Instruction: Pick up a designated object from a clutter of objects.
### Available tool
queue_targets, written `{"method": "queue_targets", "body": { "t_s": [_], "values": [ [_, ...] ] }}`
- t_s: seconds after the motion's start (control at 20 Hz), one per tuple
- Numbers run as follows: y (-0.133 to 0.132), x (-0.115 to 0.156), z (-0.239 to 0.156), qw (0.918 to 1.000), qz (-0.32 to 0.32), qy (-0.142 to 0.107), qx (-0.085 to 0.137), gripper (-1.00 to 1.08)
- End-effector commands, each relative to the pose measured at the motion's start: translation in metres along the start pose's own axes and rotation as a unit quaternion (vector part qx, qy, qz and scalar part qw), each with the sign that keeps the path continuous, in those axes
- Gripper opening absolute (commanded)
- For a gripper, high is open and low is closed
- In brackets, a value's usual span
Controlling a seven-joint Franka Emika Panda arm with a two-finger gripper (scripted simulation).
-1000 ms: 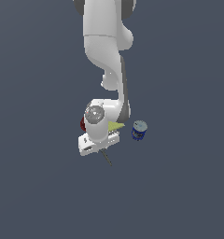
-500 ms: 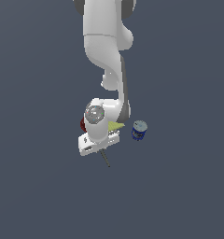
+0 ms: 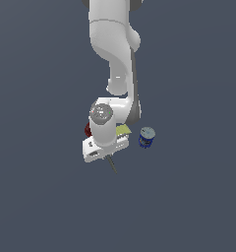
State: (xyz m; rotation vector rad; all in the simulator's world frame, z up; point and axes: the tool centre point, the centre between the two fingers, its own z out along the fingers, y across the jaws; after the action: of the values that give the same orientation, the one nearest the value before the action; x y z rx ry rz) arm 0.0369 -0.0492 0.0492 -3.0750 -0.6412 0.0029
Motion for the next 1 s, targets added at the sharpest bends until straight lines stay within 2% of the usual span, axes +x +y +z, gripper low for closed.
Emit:
{"method": "queue_targets", "body": {
  "t_s": [0.0,0.95],
  "values": [
    [-0.003,0.005,-0.019,1.0,0.0,0.001,0.0,-1.0],
    [-0.029,0.059,-0.216,1.0,0.0,0.001,-0.001,-1.0]
  ]
}}
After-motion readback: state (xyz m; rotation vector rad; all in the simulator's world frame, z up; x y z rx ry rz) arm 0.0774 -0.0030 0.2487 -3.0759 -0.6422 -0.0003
